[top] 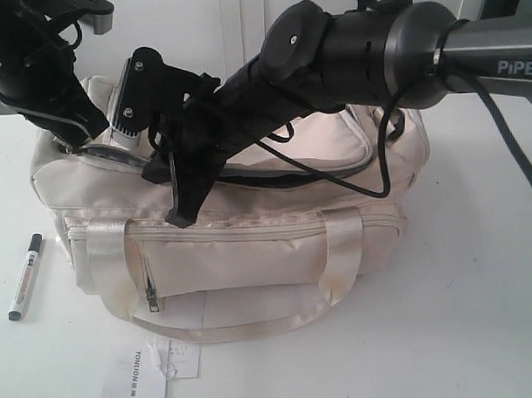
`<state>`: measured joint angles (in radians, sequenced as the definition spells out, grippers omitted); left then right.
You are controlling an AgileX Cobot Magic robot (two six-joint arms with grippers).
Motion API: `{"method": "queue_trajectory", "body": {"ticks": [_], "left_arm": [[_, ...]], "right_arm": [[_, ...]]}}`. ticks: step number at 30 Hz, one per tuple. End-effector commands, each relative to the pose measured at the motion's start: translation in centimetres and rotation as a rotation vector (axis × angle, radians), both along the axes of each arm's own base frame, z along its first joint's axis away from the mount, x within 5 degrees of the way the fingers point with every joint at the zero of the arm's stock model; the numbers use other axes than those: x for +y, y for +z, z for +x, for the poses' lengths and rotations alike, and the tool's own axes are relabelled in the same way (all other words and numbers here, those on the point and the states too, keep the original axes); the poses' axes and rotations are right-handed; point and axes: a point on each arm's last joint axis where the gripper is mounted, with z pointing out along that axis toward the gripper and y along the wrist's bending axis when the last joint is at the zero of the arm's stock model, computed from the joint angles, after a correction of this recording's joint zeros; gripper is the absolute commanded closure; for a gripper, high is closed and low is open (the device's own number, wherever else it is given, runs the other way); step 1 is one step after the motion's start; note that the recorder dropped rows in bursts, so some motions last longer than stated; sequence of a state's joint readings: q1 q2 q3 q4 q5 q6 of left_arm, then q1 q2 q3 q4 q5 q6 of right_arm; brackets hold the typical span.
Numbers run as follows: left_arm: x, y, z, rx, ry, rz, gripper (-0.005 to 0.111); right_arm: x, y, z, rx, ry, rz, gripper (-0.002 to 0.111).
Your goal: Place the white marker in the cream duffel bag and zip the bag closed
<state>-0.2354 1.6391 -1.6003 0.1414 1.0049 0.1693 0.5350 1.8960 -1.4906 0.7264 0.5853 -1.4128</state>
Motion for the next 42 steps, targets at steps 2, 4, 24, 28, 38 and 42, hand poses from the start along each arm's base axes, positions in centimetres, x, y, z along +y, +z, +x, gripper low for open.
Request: {"method": "queue_trajectory", "body": {"ticks": [2, 4, 24, 28, 38, 42], "left_arm": [[1.3, 0.1, 0.0, -0.012, 0.004, 0.104, 0.102], [1.3, 0.1, 0.0, -0.012, 0.004, 0.104, 0.090], [1.5, 3.1, -3.5, -0.098, 0.147, -0.061, 0.034], [0.9, 3.4, -4.8, -0.188, 0.136, -0.203, 0.036], [3.4, 0.1, -8.2, -0.274, 0.343, -0.242, 0.040], [3.9, -1.4, -9.5, -0.275, 0.457, -0.361, 0.040]], "right_arm": [[-0.9, 0.0, 0.0, 0.005, 0.016, -0.043, 0.108], [-0.9, 0.0, 0.0, 0.005, 0.016, -0.043, 0.108], [-0.9, 0.1, 0.3, 0.047, -0.074, 0.006, 0.108], [-0.9, 0.1, 0.3, 0.059, -0.086, 0.013, 0.108], [-0.9, 0.1, 0.3, 0.079, -0.110, 0.027, 0.104], [-0.9, 0.1, 0.3, 0.093, -0.124, 0.036, 0.096]]}}
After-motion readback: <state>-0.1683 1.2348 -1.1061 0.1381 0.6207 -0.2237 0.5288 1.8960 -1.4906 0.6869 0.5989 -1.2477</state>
